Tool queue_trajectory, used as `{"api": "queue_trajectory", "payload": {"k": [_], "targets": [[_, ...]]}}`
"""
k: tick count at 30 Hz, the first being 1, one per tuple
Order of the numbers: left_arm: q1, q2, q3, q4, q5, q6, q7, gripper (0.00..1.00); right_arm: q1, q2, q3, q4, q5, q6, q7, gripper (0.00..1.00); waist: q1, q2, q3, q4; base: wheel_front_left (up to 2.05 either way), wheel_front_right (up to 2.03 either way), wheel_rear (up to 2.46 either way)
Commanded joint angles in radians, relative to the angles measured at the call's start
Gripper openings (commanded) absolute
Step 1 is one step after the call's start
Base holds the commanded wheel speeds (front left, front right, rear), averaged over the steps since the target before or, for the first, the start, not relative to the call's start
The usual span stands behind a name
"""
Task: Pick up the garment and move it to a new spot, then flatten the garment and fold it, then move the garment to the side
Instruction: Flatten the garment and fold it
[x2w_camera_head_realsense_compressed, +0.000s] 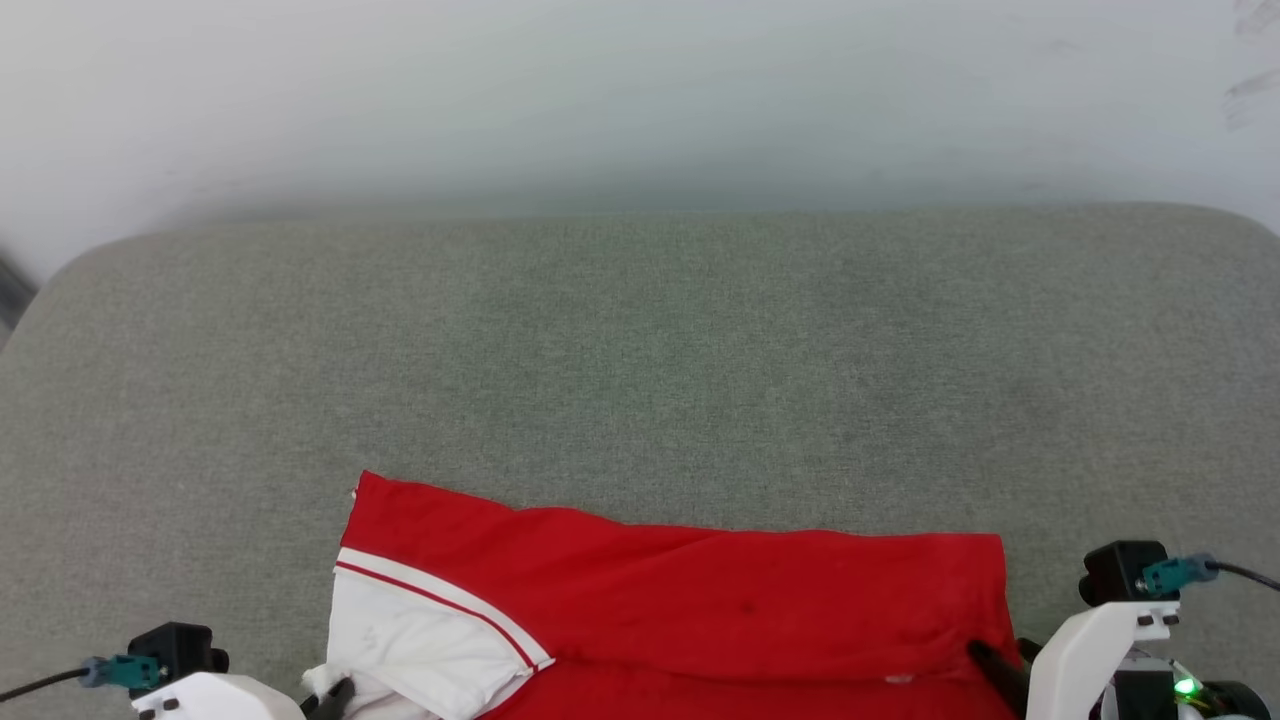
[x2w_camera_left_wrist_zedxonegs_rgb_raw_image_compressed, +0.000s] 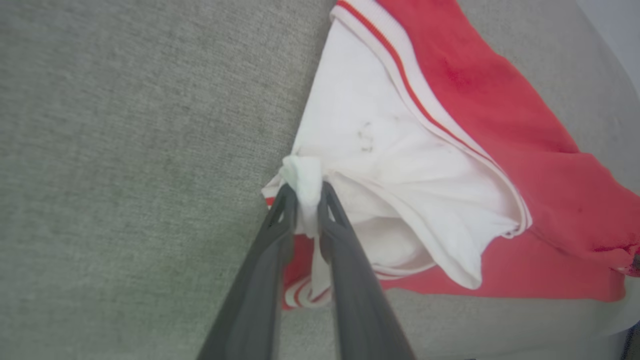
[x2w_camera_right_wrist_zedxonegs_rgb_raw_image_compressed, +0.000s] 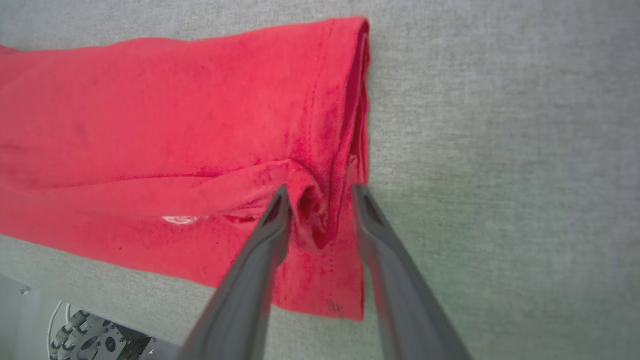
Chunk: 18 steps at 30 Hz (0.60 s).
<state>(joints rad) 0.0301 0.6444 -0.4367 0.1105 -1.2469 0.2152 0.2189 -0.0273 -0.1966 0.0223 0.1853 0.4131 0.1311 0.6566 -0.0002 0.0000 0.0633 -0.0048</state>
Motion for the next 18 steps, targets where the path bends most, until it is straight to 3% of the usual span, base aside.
{"api": "queue_trajectory", "payload": {"k": [1, 9, 18], "targets": [[-0.002, -0.017, -0.015, 0.021, 0.026, 0.01, -0.018, 1.0, 0.028, 0.014, -0.002, 0.005, -0.001, -0.001, -0.034, 1.0, 0.0002, 0.0, -0.013, -0.007, 0.0, 0.0, 0.0], [-0.061, -0.045, -0.039, 0.006, 0.183, 0.027, -0.19, 1.0, 0.046, 0.014, -0.028, -0.056, 0.023, -0.001, -0.171, 1.0, 0.0002, 0.0, -0.058, -0.022, 0.0, 0.0, 0.0], [-0.117, -0.042, -0.07, -0.078, 0.372, 0.062, -0.368, 1.0, -0.001, -0.039, -0.102, -0.065, 0.043, -0.001, -0.017, 1.0, 0.0002, 0.0, -0.071, -0.008, 0.0, 0.0, 0.0]]}}
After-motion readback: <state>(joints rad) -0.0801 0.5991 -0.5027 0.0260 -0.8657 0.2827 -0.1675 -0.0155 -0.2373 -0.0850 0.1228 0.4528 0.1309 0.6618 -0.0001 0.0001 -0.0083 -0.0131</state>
